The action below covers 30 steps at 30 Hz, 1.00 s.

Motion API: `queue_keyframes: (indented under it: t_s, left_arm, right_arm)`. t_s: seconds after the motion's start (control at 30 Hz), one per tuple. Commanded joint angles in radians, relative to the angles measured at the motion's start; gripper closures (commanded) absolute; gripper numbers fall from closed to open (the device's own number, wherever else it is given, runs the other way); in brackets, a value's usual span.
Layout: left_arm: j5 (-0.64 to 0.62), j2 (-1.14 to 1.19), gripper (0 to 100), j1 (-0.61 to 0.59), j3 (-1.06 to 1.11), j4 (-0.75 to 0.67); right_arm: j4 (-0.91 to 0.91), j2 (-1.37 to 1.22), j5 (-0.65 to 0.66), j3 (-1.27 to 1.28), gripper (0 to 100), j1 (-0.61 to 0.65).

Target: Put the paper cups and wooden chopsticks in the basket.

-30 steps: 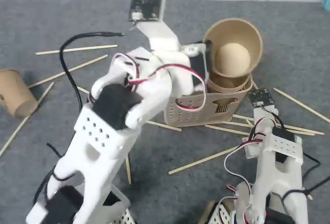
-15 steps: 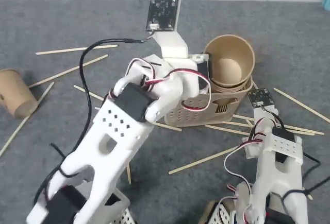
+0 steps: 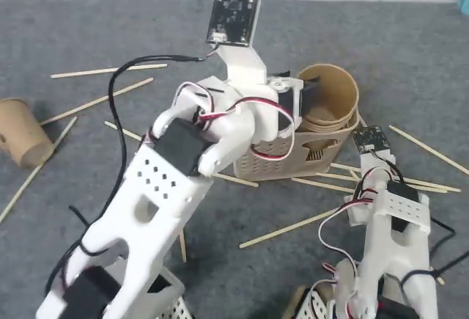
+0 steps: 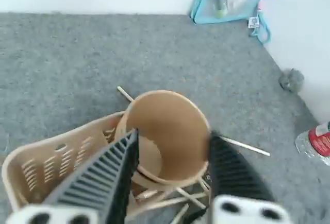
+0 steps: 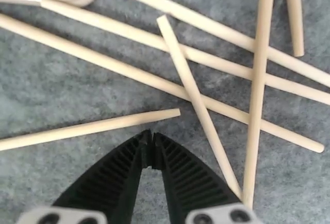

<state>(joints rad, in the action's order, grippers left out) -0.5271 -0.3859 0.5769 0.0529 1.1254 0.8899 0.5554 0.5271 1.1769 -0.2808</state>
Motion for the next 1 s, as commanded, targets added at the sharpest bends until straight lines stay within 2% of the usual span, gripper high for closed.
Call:
queue_keyframes:
  t_s: [0.0, 0.13, 0.23, 0.33, 0.47, 0.53, 0.57, 0.73, 0.97]
  left_arm:
    - [0.014, -0.13, 69, 0.0, -0.042, 0.005]
    - [0.018, -0.245, 72, 0.071, 0.039, -0.017]
    - [0.02, -0.331, 78, 0.118, 0.191, -0.155]
    - [0.02, -0.443, 86, 0.124, 0.418, -0.43]
    - [0.018, -0.586, 99, 0.126, 0.782, -0.962]
    - [0.014, -0.618, 99, 0.124, 0.921, -1.201]
    - [0.014, -0.62, 99, 0.124, 0.963, -1.243]
    - [0.017, -0.528, 99, 0.124, 1.02, -1.257]
    - [0.017, -0.293, 99, 0.12, 1.017, -1.471]
  right_arm:
    - [-0.01, 0.036, 0.012, -0.009, 99.1, -0.002]
    - [-0.01, 0.036, 0.012, -0.009, 99.1, -0.002]
    - [-0.01, 0.036, 0.012, -0.009, 99.1, -0.001]
    - [-0.008, 0.036, 0.012, -0.009, 99.1, -0.001]
    - [-0.008, 0.036, 0.012, -0.009, 99.1, -0.001]
    - [-0.008, 0.036, 0.012, -0.009, 99.1, -0.001]
    - [-0.008, 0.036, 0.012, -0.009, 99.1, -0.001]
    - [-0.01, 0.036, 0.012, -0.009, 99.1, 0.004]
    - [-0.012, 0.036, 0.012, -0.009, 99.1, 0.001]
